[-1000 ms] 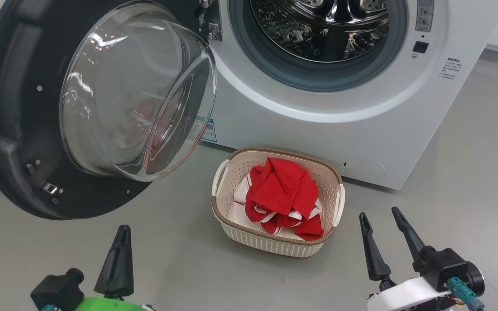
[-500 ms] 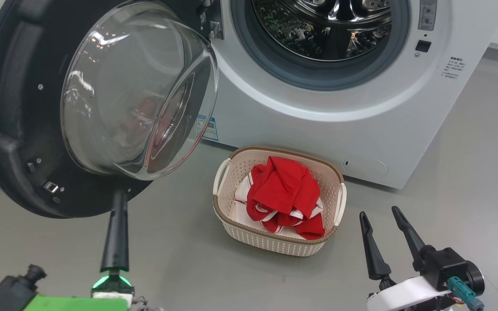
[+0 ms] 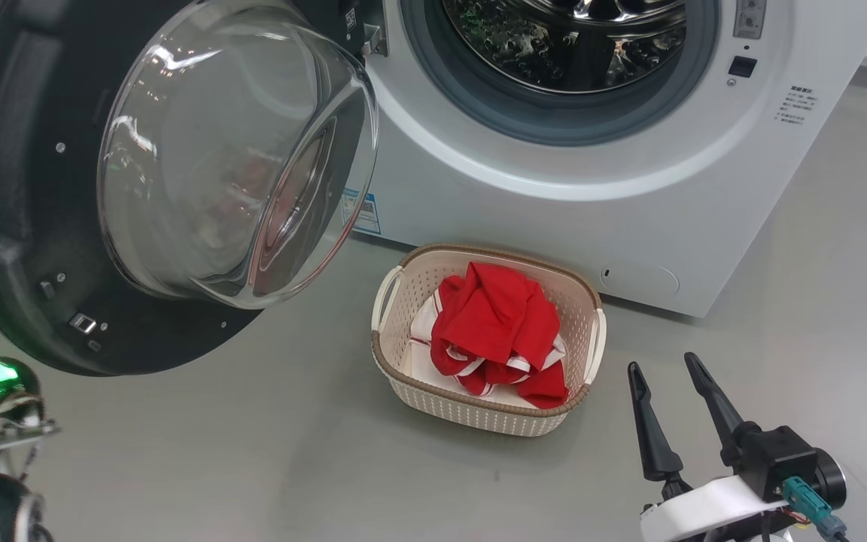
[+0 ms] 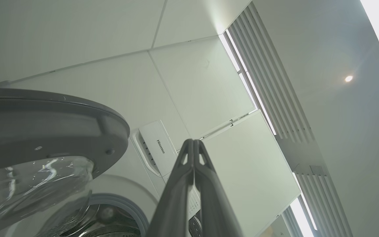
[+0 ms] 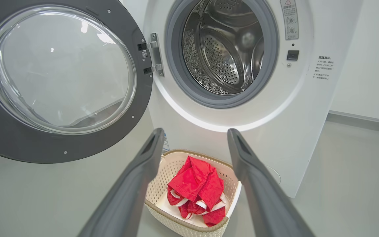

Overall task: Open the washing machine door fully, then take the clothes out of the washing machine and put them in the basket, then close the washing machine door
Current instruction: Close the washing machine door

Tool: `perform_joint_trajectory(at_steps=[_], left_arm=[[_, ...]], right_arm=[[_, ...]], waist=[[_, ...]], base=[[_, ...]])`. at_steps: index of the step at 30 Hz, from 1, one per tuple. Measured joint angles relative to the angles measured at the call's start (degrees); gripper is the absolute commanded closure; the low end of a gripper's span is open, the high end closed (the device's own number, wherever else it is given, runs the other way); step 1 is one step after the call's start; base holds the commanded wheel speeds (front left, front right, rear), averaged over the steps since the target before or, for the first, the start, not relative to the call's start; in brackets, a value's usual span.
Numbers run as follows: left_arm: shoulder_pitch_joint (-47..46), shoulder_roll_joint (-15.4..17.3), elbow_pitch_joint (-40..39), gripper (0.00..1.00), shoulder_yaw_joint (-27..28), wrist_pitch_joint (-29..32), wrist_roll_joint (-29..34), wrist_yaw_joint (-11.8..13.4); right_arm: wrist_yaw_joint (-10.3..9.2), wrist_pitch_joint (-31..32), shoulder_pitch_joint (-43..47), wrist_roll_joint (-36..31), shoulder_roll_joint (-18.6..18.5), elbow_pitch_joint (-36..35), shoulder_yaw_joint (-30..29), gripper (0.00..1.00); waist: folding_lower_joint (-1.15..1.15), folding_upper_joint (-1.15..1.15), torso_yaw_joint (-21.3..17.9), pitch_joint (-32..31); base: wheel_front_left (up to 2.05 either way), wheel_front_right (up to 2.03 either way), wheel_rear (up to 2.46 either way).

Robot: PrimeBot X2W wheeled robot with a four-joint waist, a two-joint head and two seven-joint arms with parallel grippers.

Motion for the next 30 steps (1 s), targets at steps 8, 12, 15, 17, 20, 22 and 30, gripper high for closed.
perform_joint_trajectory(at_steps=[8, 12, 15, 17, 20, 22, 30], left_arm=[[-6.83, 7.26, 7.92, 1.00, 10.02, 2.23, -5.16, 0.54], [-8.67, 12.09, 15.34, 1.00, 12.73, 4.35, -6.75, 3.97], [-10.46, 14.25, 21.18, 1.00, 13.39, 5.67, -7.67, 6.23], [-11.79, 15.24, 24.69, 1.00, 13.49, 6.60, -8.33, 8.02], [-13.71, 16.16, 29.82, 1.00, 13.60, 7.81, -10.62, 10.09], [-14.82, 16.49, 32.77, 1.00, 13.85, 8.39, -11.44, 11.20], [-16.81, 17.77, 42.12, 1.00, 12.17, 12.12, -13.65, 12.73]], right_arm=[[-0.42, 0.00, -1.08, -0.62, -0.03, -0.34, -0.24, 0.00], [-0.37, 0.00, -1.93, -1.14, -0.09, -0.33, -0.21, 0.00], [-0.37, 0.00, -2.08, -1.14, -0.27, -0.27, -0.57, 0.00], [-0.36, 0.00, -2.08, -1.14, -0.36, -0.27, -0.65, 0.00], [-0.34, 0.00, -2.09, -1.15, -0.43, -0.22, -0.64, 0.00], [0.20, 0.00, -2.20, -1.51, -0.42, -0.15, -0.32, 0.00], [0.85, 0.00, -3.32, -1.65, -0.45, 0.62, 0.18, 0.00]], waist=[[0.00, 0.00, -0.01, 1.69], [0.00, 0.00, -0.35, 2.50], [0.00, 0.00, -0.63, 2.91], [0.00, 0.00, -0.73, 3.05], [0.00, 0.00, -0.87, 3.26], [0.00, 0.00, -1.04, 3.37], [0.00, 0.00, -2.42, 3.68]], base=[[0.00, 0.00, 0.00], [0.00, 0.00, 0.00], [0.00, 0.00, 0.00], [0.00, 0.00, 0.00], [0.00, 0.00, 0.00], [0.00, 0.00, 0.00], [0.00, 0.00, 0.00]])
